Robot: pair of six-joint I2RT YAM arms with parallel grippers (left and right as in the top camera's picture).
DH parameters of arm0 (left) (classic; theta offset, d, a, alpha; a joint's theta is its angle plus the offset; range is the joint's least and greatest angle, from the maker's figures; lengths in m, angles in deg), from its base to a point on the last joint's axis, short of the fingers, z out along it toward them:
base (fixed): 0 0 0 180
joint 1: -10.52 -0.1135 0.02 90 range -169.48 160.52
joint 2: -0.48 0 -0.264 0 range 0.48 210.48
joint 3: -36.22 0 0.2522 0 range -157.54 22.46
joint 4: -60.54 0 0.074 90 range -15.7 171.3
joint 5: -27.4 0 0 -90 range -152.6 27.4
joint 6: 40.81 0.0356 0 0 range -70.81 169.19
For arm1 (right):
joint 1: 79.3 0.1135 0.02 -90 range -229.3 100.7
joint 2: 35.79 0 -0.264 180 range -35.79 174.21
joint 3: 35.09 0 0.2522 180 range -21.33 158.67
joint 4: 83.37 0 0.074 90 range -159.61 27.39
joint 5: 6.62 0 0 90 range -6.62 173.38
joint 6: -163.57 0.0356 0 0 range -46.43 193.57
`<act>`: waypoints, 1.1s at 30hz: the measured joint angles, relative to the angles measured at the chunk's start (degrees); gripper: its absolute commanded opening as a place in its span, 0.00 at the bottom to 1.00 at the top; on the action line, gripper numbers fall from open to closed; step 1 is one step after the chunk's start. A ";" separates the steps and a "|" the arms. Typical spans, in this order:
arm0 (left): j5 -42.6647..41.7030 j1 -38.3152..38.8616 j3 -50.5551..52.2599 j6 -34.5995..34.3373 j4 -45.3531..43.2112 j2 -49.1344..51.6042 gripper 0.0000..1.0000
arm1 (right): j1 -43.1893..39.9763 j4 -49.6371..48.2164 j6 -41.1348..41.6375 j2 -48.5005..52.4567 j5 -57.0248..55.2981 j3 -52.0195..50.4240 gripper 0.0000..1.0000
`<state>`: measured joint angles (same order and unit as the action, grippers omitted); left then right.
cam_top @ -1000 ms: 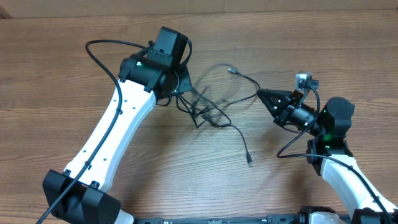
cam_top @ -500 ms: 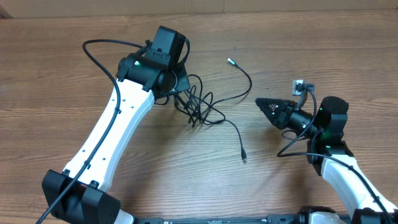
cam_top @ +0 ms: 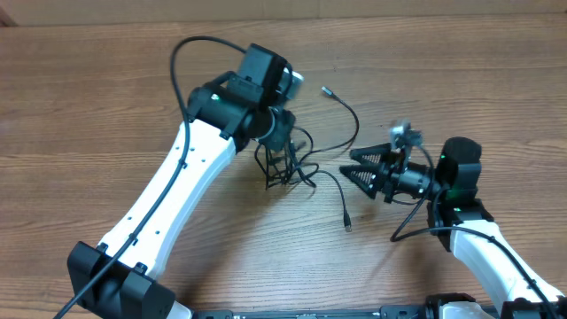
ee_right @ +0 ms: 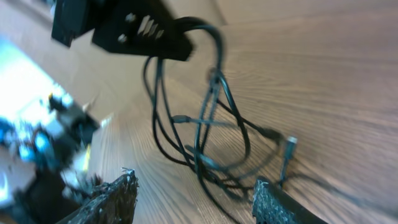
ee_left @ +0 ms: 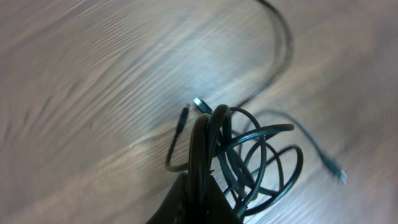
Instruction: Untangle cables
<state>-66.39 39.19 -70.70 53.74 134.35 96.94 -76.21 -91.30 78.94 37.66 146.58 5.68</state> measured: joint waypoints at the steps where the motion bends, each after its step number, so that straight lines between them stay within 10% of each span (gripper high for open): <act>1: -0.70 0.46 0.00 2.97 0.04 0.00 0.05 | 0.72 -0.02 -2.38 0.02 -0.04 0.00 0.59; 14: -2.97 1.01 0.00 18.23 1.44 0.00 0.04 | 2.49 0.57 -16.63 0.00 -2.60 0.00 0.80; 33: -9.73 6.19 0.00 28.52 -1.20 0.00 0.05 | 7.56 3.08 -23.52 1.95 -10.14 0.00 0.70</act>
<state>-76.12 45.37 -70.70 82.27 133.15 96.94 -68.65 -88.22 55.42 39.61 136.44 5.68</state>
